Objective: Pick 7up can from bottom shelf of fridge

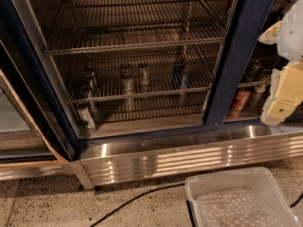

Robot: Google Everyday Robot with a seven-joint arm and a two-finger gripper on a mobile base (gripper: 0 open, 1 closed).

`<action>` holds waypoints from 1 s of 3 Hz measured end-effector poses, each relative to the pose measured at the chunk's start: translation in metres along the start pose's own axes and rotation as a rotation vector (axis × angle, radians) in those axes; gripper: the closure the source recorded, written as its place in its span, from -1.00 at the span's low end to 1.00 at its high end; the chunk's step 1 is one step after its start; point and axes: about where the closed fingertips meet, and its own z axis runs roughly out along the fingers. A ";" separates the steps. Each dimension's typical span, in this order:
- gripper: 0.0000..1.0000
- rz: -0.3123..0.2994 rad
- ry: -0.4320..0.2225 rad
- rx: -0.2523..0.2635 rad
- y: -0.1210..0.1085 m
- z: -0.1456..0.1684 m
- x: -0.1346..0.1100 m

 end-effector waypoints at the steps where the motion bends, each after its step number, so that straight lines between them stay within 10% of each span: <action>1: -1.00 0.002 0.013 -0.008 0.002 0.009 0.002; 3: -1.00 0.030 0.059 0.012 0.002 0.026 0.006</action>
Offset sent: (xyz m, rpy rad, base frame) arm 0.0003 -0.0028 -0.0283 -0.0235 0.0509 -0.0061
